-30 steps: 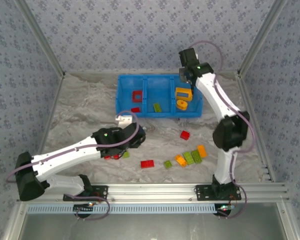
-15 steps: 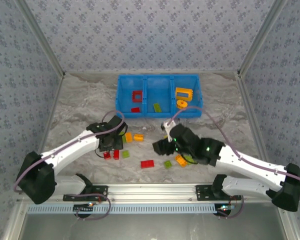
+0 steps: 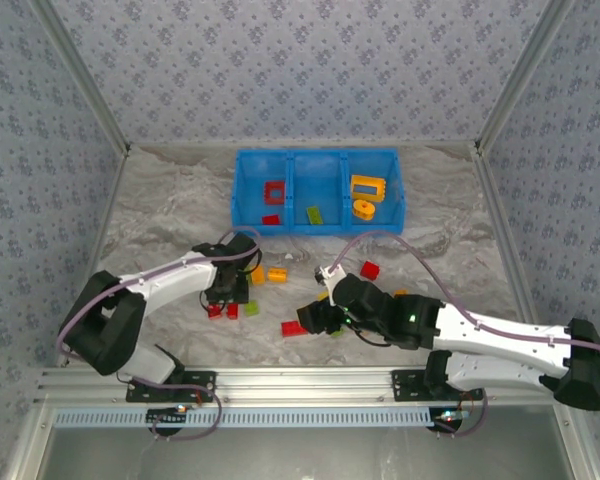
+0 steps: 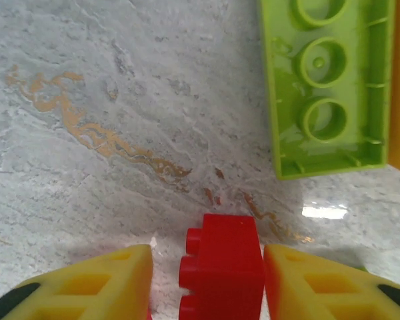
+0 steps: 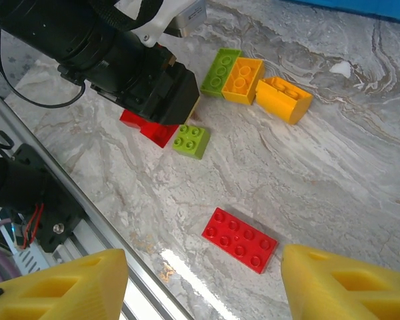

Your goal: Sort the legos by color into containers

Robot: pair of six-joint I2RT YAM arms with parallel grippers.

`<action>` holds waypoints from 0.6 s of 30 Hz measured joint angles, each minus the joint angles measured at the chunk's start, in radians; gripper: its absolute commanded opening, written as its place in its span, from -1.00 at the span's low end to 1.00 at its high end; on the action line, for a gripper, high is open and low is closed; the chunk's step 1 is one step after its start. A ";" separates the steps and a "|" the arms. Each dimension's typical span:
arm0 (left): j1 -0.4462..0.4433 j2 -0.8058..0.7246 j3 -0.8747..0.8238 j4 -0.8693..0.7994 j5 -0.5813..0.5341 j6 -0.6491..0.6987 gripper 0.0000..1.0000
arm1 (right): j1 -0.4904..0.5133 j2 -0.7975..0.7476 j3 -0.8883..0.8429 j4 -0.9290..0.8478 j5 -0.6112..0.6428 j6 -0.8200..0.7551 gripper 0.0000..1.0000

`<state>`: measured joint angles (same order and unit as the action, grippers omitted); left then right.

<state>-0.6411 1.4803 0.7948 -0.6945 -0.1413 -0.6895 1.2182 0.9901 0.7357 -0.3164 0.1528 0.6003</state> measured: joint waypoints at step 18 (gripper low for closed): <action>0.014 -0.040 0.360 -0.068 -0.061 0.056 -0.46 | -0.020 -0.027 0.061 -0.032 0.162 0.013 0.21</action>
<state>-0.6270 1.4406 1.1545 -0.7628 -0.2024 -0.6334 1.1980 0.9634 0.7963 -0.3485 0.3145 0.6132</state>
